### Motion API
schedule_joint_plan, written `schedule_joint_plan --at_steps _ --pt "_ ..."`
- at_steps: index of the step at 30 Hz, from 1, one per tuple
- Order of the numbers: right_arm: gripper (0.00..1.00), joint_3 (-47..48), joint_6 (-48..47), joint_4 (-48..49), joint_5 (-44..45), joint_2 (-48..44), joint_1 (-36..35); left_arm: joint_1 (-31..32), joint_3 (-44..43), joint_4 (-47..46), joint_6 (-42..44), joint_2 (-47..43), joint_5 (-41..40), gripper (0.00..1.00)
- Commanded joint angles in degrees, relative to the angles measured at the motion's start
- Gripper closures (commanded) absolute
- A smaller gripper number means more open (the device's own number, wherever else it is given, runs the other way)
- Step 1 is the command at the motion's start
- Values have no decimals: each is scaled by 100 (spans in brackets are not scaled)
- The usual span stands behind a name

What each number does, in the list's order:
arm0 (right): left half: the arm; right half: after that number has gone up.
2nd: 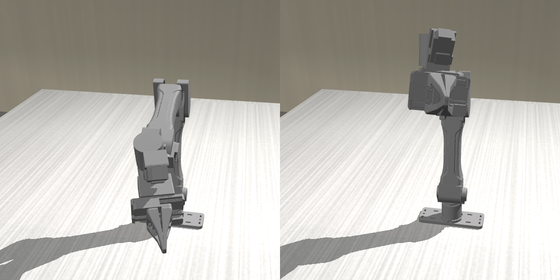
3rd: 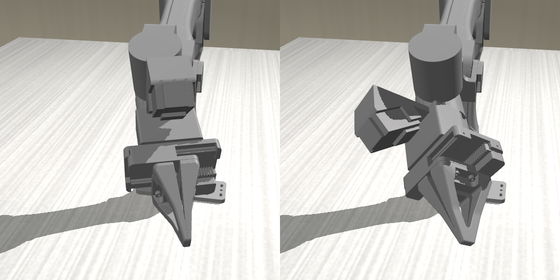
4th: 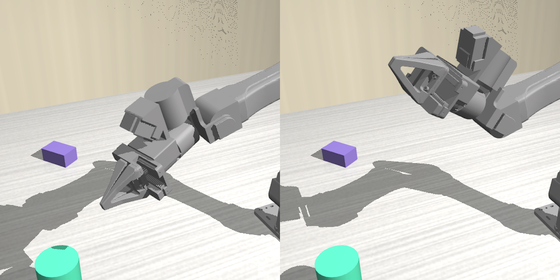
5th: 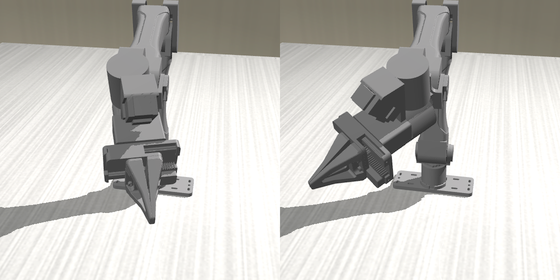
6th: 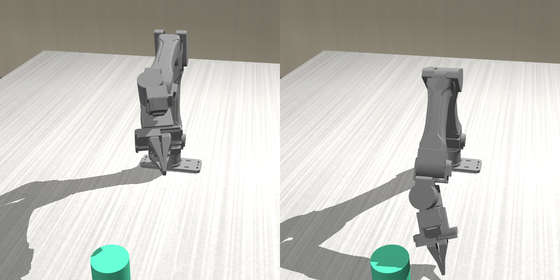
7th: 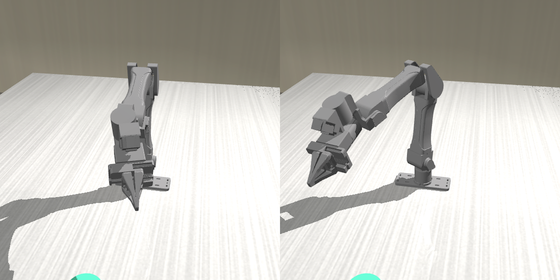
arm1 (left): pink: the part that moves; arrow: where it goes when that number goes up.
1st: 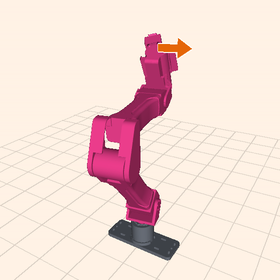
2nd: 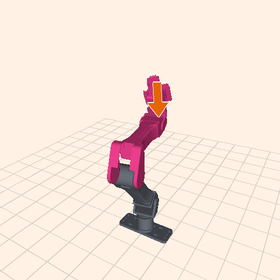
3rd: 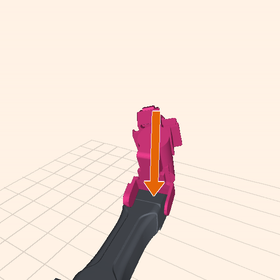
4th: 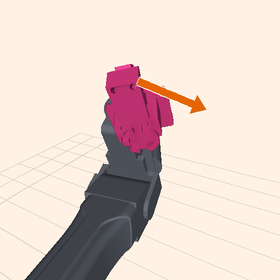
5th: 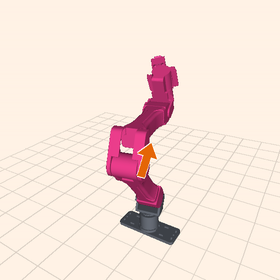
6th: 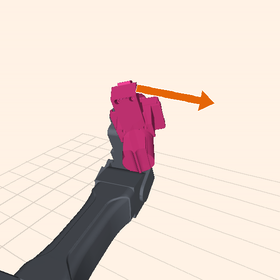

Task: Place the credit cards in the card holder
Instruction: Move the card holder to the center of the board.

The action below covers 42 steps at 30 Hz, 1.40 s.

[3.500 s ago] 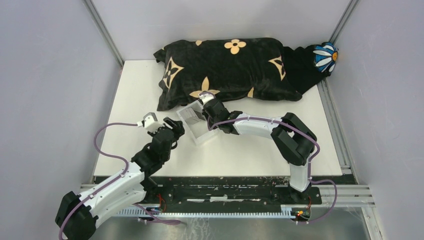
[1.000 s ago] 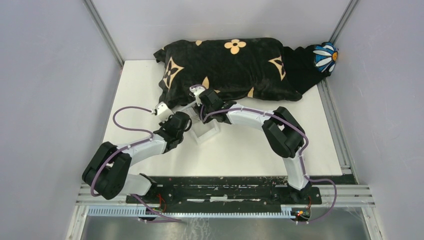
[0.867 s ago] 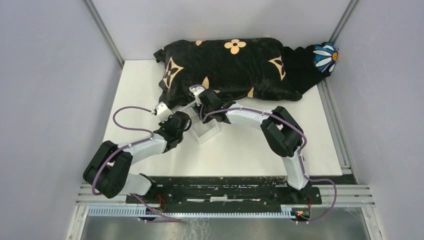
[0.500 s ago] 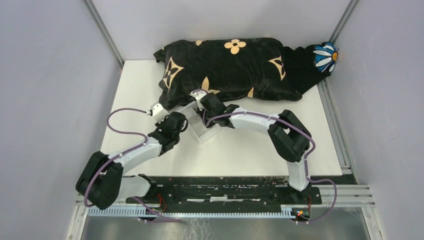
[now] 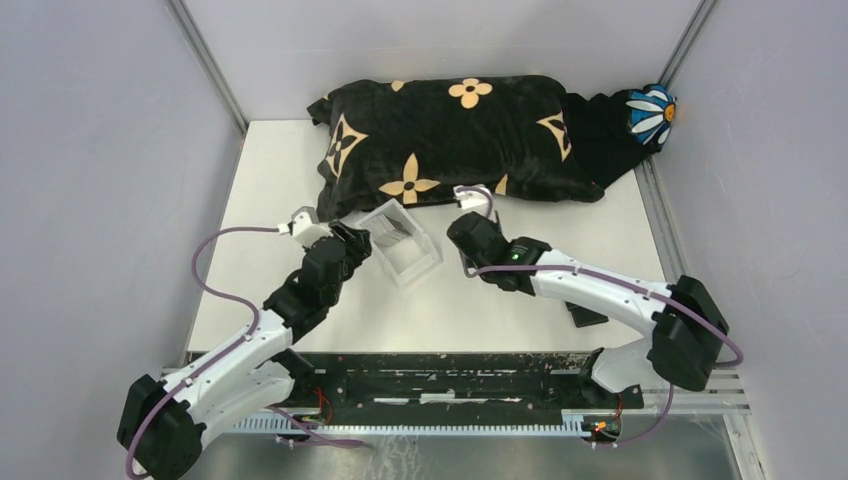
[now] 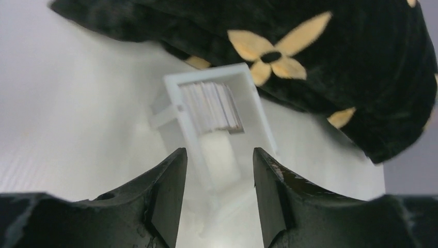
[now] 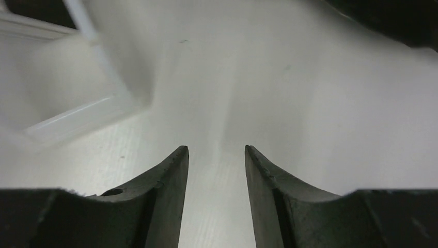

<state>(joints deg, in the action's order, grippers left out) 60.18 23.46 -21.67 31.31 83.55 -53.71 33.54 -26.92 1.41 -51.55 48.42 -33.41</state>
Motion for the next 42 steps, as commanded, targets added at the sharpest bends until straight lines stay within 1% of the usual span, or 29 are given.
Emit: schedule_joint_plan --at_steps 1,3,7,8,10,12,16,21,25,28,30,33,36,42 --pt "47 -326 1473 -1267 1757 -534 27 405 -101 -573 486 164 864 40" --pt "43 -255 2103 -1970 2194 -577 64 619 -187 -798 621 414 1185 38" --pt "27 -29 3356 -3407 2872 -418 146 1025 -525 -1035 899 1103 1863 36" --pt "23 24 3695 -3787 2971 -339 195 1116 -596 -1071 959 1221 2015 36" --pt "19 104 4104 -4291 3005 -164 368 1279 -703 -1126 1067 1388 2229 36" --pt "16 125 4315 -4527 2923 0 607 1373 -737 -1198 1117 1472 2379 36" --pt "15 -57 4421 -4314 2588 79 1195 1426 -660 -1479 1121 1572 2693 36" --pt "16 -177 4597 -3968 2181 68 1882 1436 -696 -1585 1169 1833 2955 37" --pt "16 -12 4903 -3986 1767 346 2359 1441 -679 -1669 1166 1961 3111 37" --pt "18 166 5233 -4203 1409 711 2738 1433 -645 -1670 1157 1944 3152 37" --pt "19 251 5403 -4292 1181 973 2881 1442 -604 -1679 1154 1906 3169 37" --pt "24 270 5737 -4354 998 1241 3009 1434 -552 -1688 1160 1858 3174 37" --pt "25 174 5923 -4204 867 1346 3080 1440 -512 -1704 1173 1825 3179 37" --pt "26 39 6400 -4306 710 1346 3148 1438 -479 -1738 1174 1825 3215 37"
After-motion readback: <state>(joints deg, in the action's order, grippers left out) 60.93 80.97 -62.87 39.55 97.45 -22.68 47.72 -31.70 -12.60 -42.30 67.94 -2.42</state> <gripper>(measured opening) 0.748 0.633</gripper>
